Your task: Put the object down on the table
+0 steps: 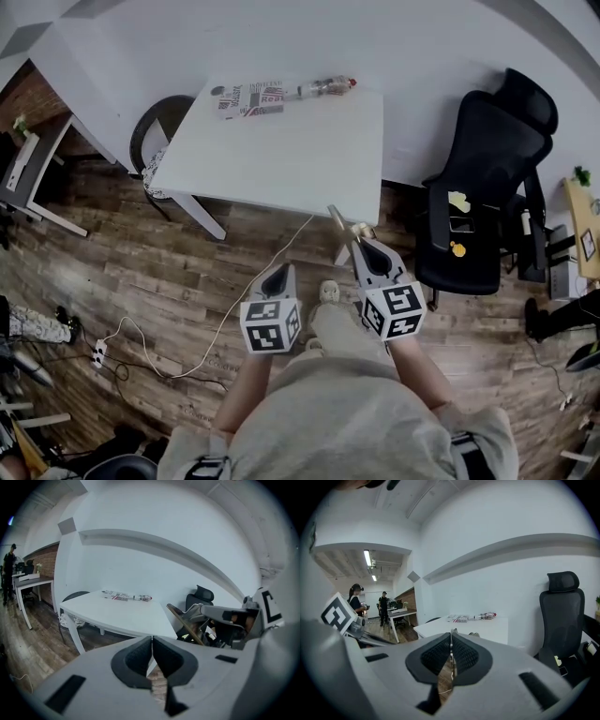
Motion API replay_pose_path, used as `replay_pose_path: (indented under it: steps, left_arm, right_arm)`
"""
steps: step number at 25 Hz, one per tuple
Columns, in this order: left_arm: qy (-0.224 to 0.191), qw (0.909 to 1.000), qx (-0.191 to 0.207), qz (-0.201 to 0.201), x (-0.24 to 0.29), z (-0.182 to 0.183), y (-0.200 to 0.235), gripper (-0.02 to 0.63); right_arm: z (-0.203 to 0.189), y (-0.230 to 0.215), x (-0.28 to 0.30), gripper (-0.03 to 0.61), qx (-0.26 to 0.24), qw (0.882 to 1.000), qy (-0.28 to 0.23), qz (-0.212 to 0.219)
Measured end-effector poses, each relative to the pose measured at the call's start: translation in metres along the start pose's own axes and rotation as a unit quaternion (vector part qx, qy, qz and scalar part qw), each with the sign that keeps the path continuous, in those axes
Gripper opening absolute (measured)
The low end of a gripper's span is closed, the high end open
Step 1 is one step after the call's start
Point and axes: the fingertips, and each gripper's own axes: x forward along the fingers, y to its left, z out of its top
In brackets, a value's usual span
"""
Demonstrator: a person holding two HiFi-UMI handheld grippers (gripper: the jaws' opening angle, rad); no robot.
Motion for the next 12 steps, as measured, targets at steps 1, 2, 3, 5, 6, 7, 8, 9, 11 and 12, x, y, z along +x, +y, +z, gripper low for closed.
replay_pose_path:
  steps: [1, 2, 3, 5, 6, 7, 8, 9, 11, 12]
  left_arm:
    - [0.001, 1.0, 0.001, 0.001, 0.004, 0.001, 0.001, 0.011]
    - [0.001, 1.0, 0.002, 0.002, 0.009, 0.002, 0.002, 0.011]
    - [0.001, 1.0, 0.002, 0.003, 0.014, 0.004, 0.004, 0.011]
    - [0.001, 1.0, 0.002, 0.007, 0.026, 0.011, 0.008, 0.011]
    - [0.001, 1.0, 0.002, 0.009, 0.033, 0.014, 0.01, 0.011]
    - [0.001, 0.9999, 0.001, 0.011, 0.04, 0.019, 0.013, 0.011]
    - [0.001, 0.9999, -0.001, 0.013, 0.047, 0.023, 0.017, 0.011]
    - [0.002, 0.9999, -0.002, 0.015, 0.056, 0.027, 0.02, 0.011]
    - [0.003, 0.9998, -0.004, 0.02, 0.073, 0.038, 0.025, 0.011]
    - [0.003, 0.9998, -0.004, 0.021, 0.082, 0.043, 0.026, 0.011]
  right_arm:
    - [0.0, -0.004, 0.005, 0.012, 0.0, 1.0, 0.0, 0.0]
    - [0.0, -0.007, 0.011, 0.012, 0.001, 1.0, 0.0, 0.001]
    - [0.001, -0.011, 0.018, 0.012, 0.0, 1.0, -0.001, 0.002]
    - [0.002, -0.019, 0.032, 0.012, -0.001, 1.0, -0.001, 0.005]
    - [0.003, -0.023, 0.04, 0.012, -0.002, 1.0, 0.0, 0.006]
    - [0.004, -0.027, 0.049, 0.012, -0.003, 1.0, 0.001, 0.008]
    - [0.005, -0.032, 0.059, 0.012, -0.005, 1.0, 0.003, 0.01]
    - [0.007, -0.037, 0.069, 0.012, -0.006, 1.0, 0.004, 0.012]
    - [0.009, -0.048, 0.089, 0.012, -0.006, 1.0, 0.008, 0.016]
    - [0.01, -0.054, 0.099, 0.012, -0.006, 1.0, 0.01, 0.017]
